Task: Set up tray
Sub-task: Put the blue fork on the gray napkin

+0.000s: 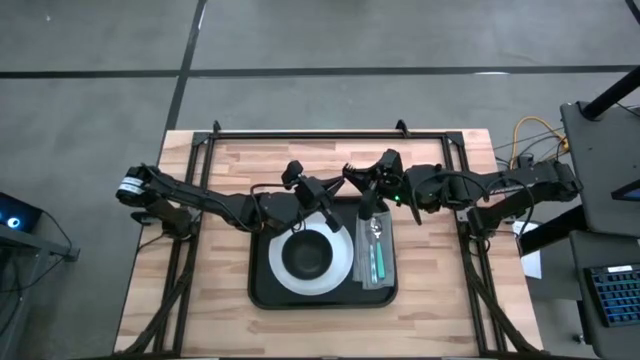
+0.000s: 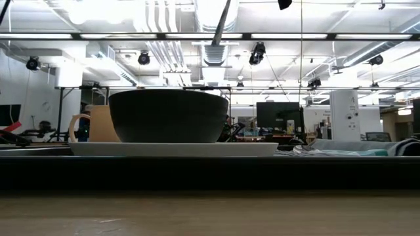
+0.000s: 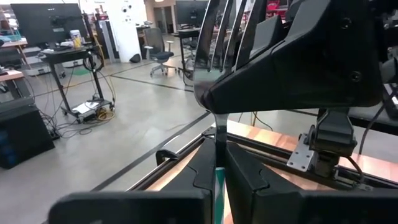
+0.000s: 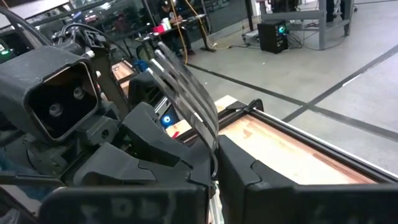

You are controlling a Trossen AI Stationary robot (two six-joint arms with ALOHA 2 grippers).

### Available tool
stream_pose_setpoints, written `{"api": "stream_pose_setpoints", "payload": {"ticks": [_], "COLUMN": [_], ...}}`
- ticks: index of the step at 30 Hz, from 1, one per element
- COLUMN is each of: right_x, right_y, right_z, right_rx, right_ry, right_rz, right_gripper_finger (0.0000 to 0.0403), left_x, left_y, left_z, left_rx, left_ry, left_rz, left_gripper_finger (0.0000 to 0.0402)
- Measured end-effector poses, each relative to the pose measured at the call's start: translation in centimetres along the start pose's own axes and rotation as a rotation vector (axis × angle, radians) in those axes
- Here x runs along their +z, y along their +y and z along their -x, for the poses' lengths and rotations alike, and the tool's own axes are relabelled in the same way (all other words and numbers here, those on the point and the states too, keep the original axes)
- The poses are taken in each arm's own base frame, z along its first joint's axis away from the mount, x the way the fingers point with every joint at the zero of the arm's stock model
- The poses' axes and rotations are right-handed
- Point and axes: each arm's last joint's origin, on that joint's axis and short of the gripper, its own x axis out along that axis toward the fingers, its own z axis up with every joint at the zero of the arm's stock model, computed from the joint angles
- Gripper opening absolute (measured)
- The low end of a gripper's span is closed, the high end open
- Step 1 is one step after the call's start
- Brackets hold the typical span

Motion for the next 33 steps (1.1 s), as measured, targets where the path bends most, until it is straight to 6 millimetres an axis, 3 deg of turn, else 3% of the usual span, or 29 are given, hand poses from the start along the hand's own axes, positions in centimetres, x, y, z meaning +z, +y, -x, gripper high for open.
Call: {"api": "stream_pose_setpoints", "payload": {"ticks": [4,8,14,20,26,33], "right_x": [0.0,-0.1,-0.2,-0.7,-4.4,-9.2], "right_y": [0.0,-0.3,-1.2,-1.3,-1.2,-2.8], "right_z": [0.0,0.3,2.4,4.4,4.2,2.5], "right_rx": [-0.003,-0.030,-0.128,-0.033,0.058,0.088], "right_ry": [0.000,0.019,0.090,0.270,0.574,0.581], "right_rz": [0.000,0.000,-0.044,-0.294,-0.417,-0.514], "right_gripper_finger": [0.0008,0.0008,0.0008,0.0008,0.0008,0.0008], "left_x": [0.0,0.1,1.0,2.4,3.6,4.5], "left_y": [0.0,0.0,0.9,3.3,6.2,8.0], "left_z": [0.0,0.2,1.1,2.1,2.8,4.1], "left_rx": [0.001,0.001,0.003,0.064,0.118,0.117], "left_ry": [0.000,0.002,0.021,0.046,0.081,0.109], "left_rz": [0.002,0.002,-0.022,-0.054,-0.088,-0.117], "left_gripper_finger": [0.0005,0.0034,0.0076,0.0114,0.0125,0.0126]}}
